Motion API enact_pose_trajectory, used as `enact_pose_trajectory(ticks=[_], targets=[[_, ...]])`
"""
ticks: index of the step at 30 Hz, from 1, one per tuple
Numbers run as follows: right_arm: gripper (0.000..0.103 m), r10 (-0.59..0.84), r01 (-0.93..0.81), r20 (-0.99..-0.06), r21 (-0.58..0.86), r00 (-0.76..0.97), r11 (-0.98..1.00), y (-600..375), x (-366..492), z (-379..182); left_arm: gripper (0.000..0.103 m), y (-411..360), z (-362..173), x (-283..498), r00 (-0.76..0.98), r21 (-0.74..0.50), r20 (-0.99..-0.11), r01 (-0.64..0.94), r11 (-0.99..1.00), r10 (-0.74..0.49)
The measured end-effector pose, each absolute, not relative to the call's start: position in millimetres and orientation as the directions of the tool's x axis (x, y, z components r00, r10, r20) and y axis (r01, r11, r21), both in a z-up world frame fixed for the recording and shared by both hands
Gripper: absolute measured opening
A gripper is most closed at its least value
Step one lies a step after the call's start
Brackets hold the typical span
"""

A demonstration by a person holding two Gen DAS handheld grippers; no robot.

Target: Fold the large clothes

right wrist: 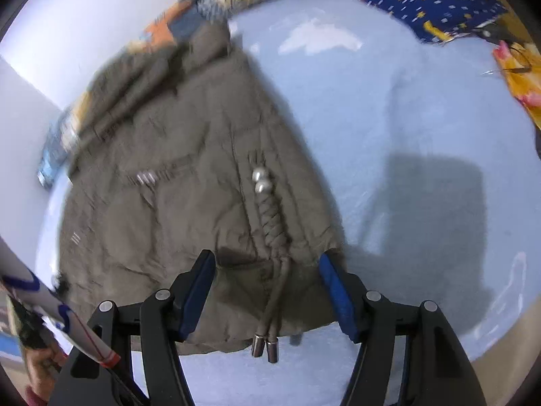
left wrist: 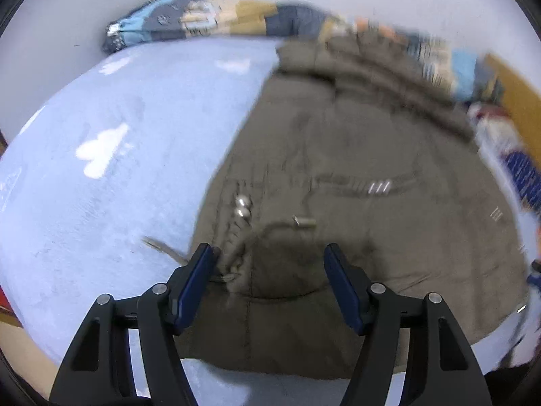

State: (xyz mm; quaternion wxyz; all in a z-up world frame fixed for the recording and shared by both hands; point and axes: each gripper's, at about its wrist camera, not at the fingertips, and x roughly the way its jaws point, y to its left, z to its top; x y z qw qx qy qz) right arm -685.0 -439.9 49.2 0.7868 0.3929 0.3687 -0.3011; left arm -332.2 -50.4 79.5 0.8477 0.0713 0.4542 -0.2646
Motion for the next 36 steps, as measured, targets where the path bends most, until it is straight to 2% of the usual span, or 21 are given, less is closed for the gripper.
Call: enact_pose_trajectory(ticks=[2, 5, 9, 14, 15, 16, 17, 19, 20, 23, 27, 31, 35, 36], targets=[[0.078, -0.232, 0.794, -0.812, 0.39, 0.535, 0.467, -448.4, -701.8, 54.6, 0.067, -29.9, 90.8, -326.1, 0.452, -0.176, -0.789, 0.482, 0.858, -0.416], [0.08, -0.184, 0.799, -0.816, 0.445, 0.548, 0.405, -459.9, -716.2, 39.2, 0.067, -4.9, 80.6, -309.0, 0.41, -0.27, -0.805, 0.393, 0.879, -0.43], [0.08, -0.085, 0.764, -0.79, 0.552, 0.608, 0.334, -460.3, -717.9, 15.8, 0.067, 17.5, 51.8, -295.8, 0.303, -0.432, -0.807, 0.285, 0.856, -0.508], [0.081, -0.036, 0.723, -0.764, 0.594, 0.645, 0.352, -453.5, -704.8, 7.6, 0.067, 8.5, 41.8, -301.8, 0.289, -0.457, -0.789, 0.313, 0.833, -0.542], [0.079, -0.035, 0.715, -0.756, 0.602, 0.653, 0.356, -451.3, -702.0, 6.2, 0.063, 5.1, 41.6, -303.1, 0.284, -0.46, -0.785, 0.328, 0.825, -0.55], [0.06, -0.033, 0.711, -0.756, 0.598, 0.653, 0.371, -448.1, -699.1, 6.9, 0.048, 0.9, 43.1, -306.2, 0.292, -0.448, -0.783, 0.348, 0.824, -0.549], [0.037, -0.039, 0.716, -0.765, 0.582, 0.643, 0.386, -445.9, -696.0, 8.0, 0.044, -0.8, 44.7, -309.3, 0.307, -0.424, -0.786, 0.363, 0.83, -0.536], [0.024, -0.109, 0.739, -0.774, 0.539, 0.624, 0.403, -441.6, -697.5, 18.6, 0.031, -4.3, 48.7, -317.6, 0.341, -0.379, -0.787, 0.388, 0.84, -0.513], [0.02, -0.133, 0.745, -0.775, 0.523, 0.618, 0.413, -439.2, -698.2, 24.2, 0.029, -5.9, 52.2, -321.7, 0.357, -0.363, -0.784, 0.402, 0.841, -0.509], [0.017, -0.234, 0.771, -0.782, 0.428, 0.577, 0.471, -428.5, -700.8, 45.9, 0.022, -6.1, 64.4, -333.9, 0.404, -0.301, -0.774, 0.443, 0.845, -0.488], [0.015, -0.348, 0.792, -0.774, 0.304, 0.529, 0.529, -412.0, -705.9, 68.0, 0.021, -7.1, 79.7, -351.0, 0.454, -0.232, -0.761, 0.476, 0.848, -0.463], [0.007, -0.438, 0.829, -0.752, 0.252, 0.493, 0.5, -408.4, -726.3, 79.7, 0.021, -3.2, 78.7, -352.9, 0.455, -0.219, -0.77, 0.469, 0.856, -0.446], [0.008, -0.375, 0.815, -0.744, 0.39, 0.554, 0.428, -431.1, -746.4, 66.7, 0.026, 0.1, 70.1, -345.1, 0.45, -0.234, -0.781, 0.432, 0.871, -0.433], [0.008, -0.357, 0.805, -0.736, 0.433, 0.576, 0.406, -436.4, -751.5, 63.5, 0.03, 1.2, 71.8, -345.0, 0.456, -0.238, -0.776, 0.427, 0.872, -0.435]])
